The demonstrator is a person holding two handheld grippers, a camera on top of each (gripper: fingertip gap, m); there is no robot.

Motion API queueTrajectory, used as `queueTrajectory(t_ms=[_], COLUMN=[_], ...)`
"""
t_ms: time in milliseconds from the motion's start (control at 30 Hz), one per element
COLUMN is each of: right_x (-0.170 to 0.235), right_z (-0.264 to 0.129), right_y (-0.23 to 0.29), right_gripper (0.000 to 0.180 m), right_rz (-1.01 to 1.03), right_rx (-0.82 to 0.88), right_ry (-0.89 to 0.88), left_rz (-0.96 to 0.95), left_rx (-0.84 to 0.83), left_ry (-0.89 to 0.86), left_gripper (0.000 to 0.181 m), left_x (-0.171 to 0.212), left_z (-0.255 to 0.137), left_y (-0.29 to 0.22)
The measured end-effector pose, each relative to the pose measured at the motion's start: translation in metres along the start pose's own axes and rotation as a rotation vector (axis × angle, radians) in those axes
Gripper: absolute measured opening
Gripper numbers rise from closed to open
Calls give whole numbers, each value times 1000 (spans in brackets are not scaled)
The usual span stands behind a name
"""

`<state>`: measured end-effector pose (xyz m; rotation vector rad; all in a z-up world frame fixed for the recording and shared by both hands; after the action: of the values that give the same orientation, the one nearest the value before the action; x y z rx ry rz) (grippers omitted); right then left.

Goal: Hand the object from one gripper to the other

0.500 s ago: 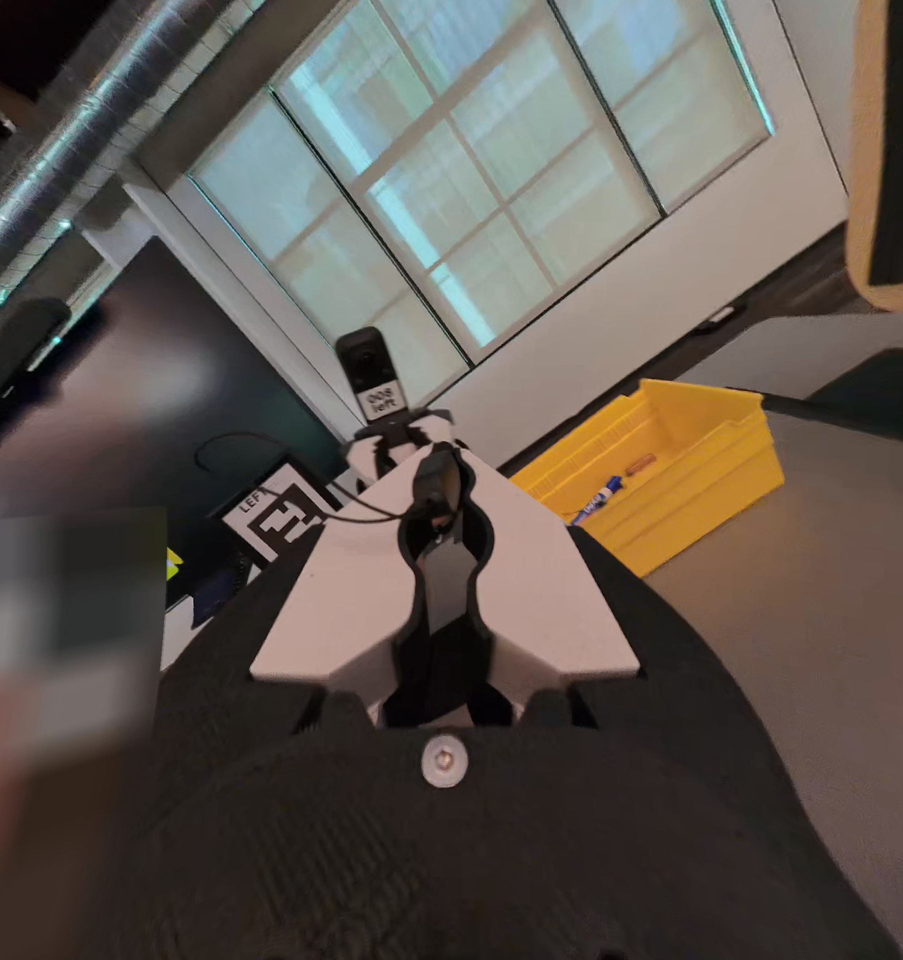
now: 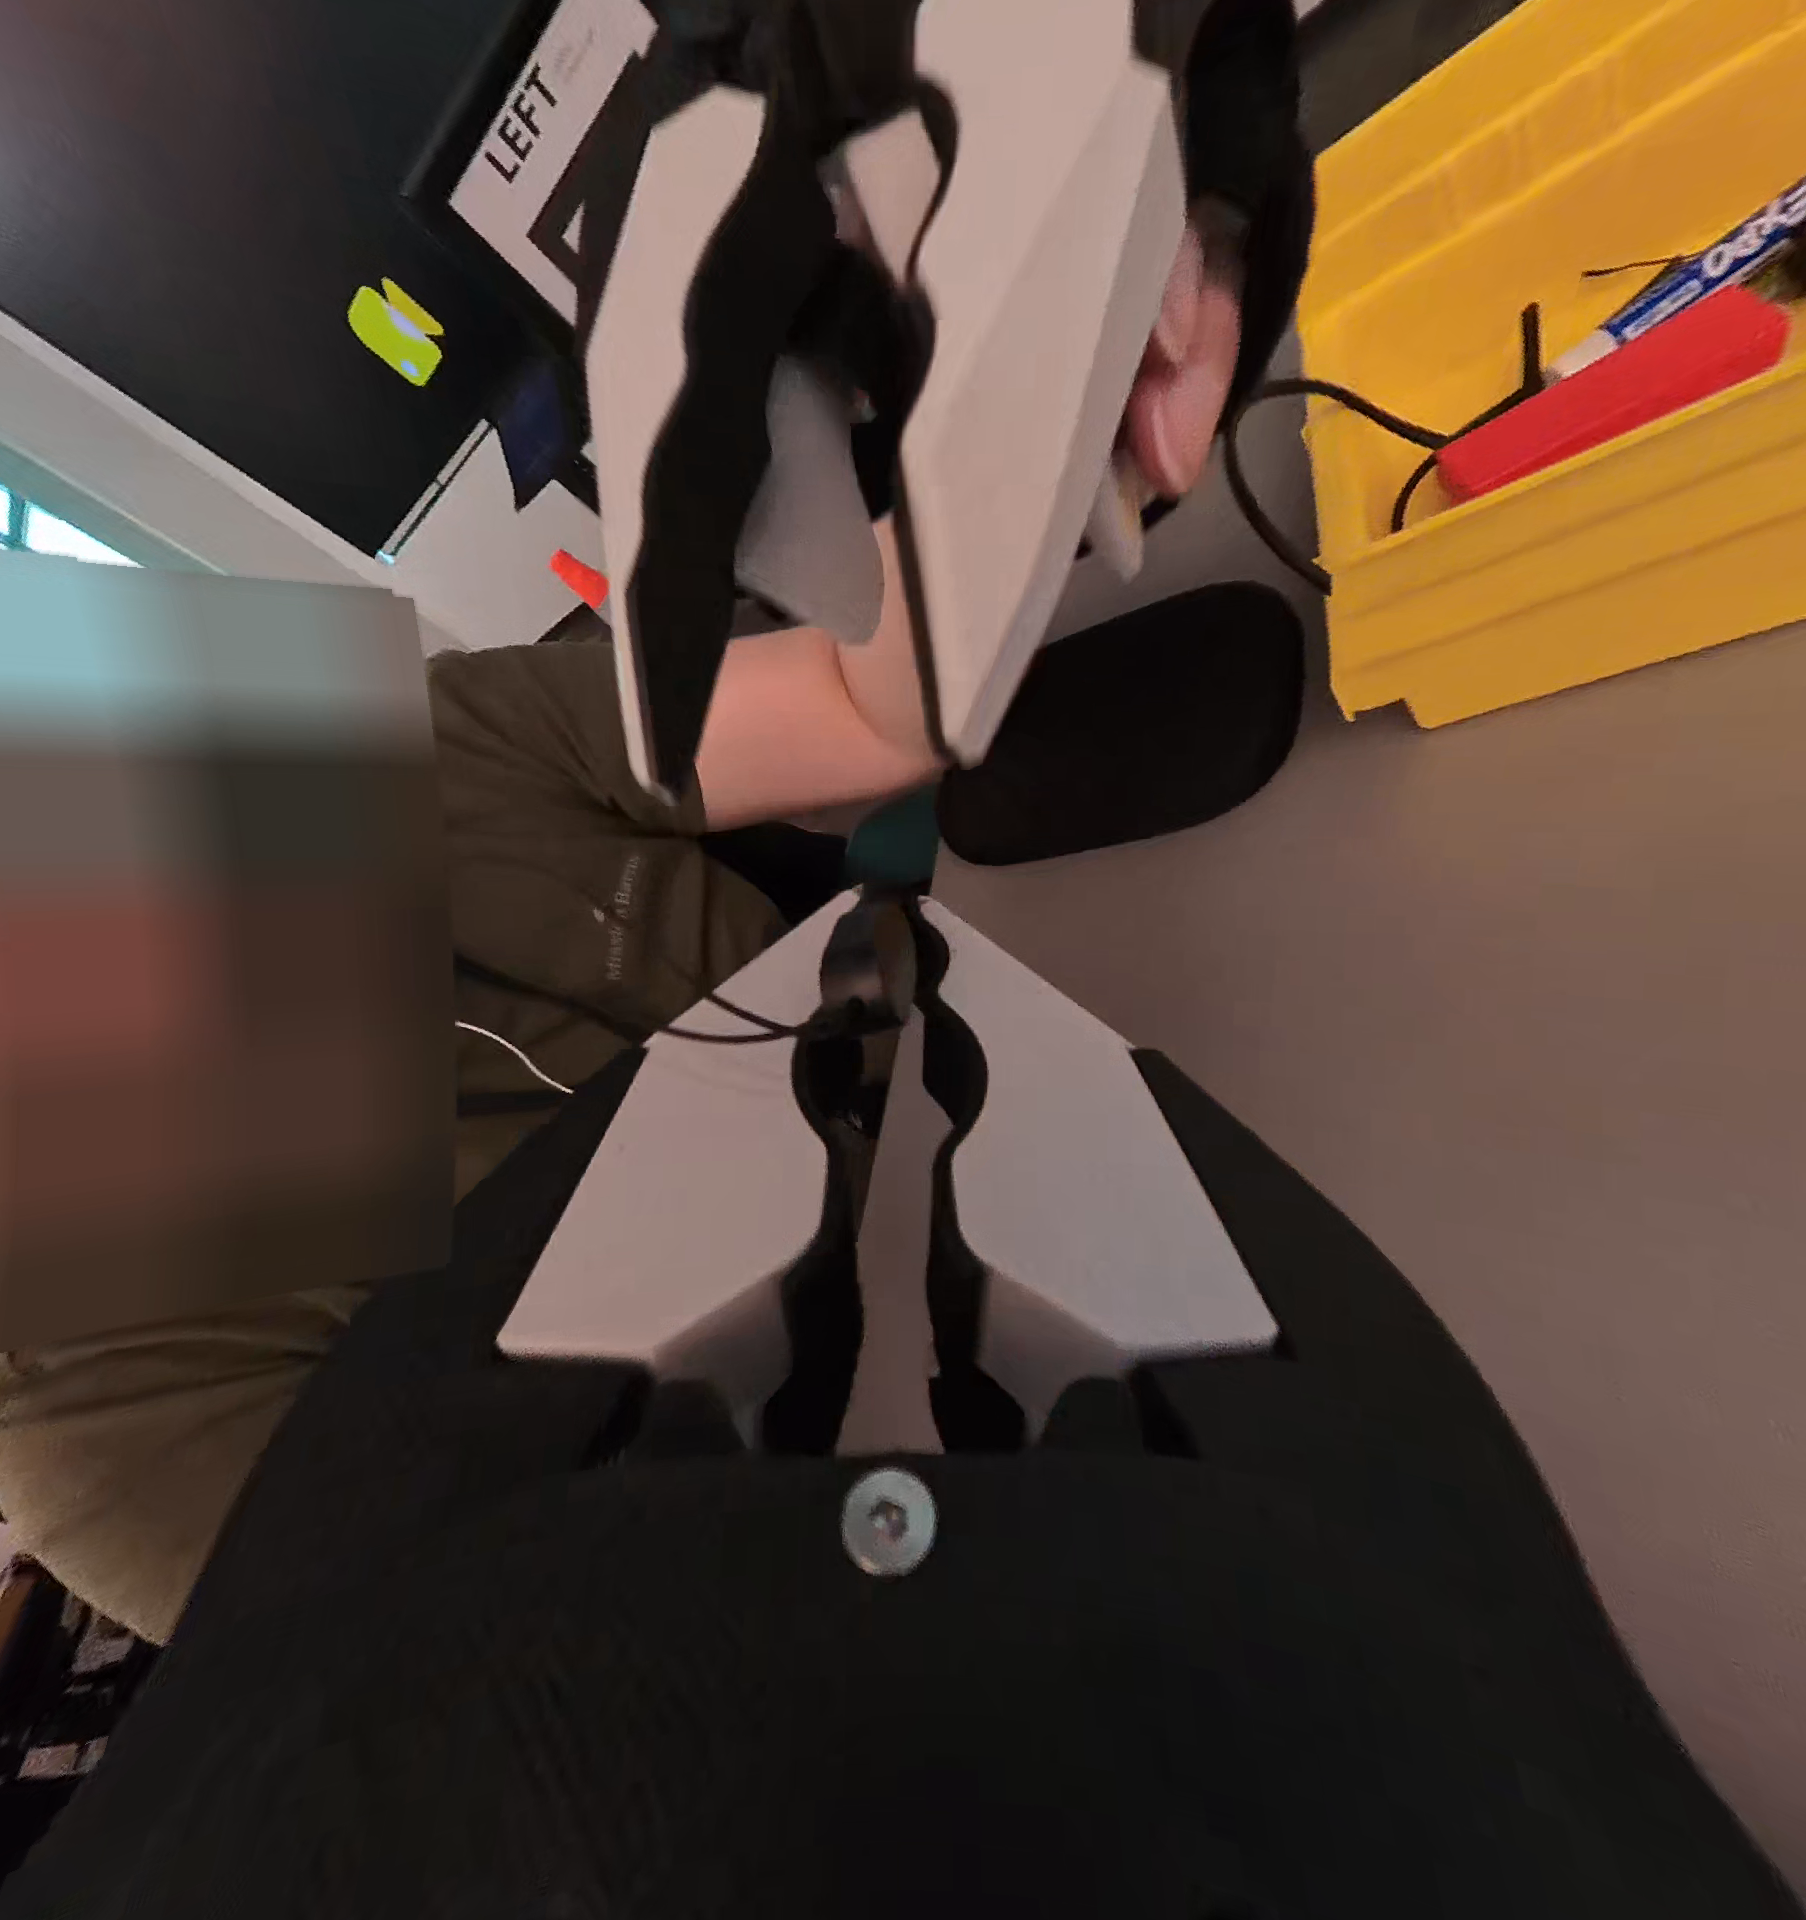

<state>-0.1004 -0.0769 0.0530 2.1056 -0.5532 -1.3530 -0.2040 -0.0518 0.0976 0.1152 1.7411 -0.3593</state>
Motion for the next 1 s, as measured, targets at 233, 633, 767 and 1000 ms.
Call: queueTrajectory(t_ms=[233, 633, 767, 1000], right_x=[3, 4, -5, -38], right_z=[14, 18, 16, -16], right_y=[-1, 10, 11, 5], right_gripper=[2, 2, 17, 67], right_rz=[-2, -231, -231, -573], right_rx=[7, 176, 235, 742], right_ry=[79, 155, 73, -213], left_rz=[84, 91, 160, 495], left_rx=[-40, -76, -182, -831], left_ry=[126, 236, 212, -54], left_gripper=[31, 7, 5, 5], left_x=[6, 12, 5, -38], left_z=[13, 17, 11, -49], left_y=[-12, -13, -7, 5])
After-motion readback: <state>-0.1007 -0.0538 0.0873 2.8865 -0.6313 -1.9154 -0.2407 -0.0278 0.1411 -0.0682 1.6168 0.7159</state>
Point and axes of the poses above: each gripper's, where its closed fingertips meet, z out along the fingers, x out of its underside, y = z × x across the jaws, the point moved 8 cm from there along -z, back along the fingers, and after that the axes turned 2 degrees about z, right-handed, at the moved point
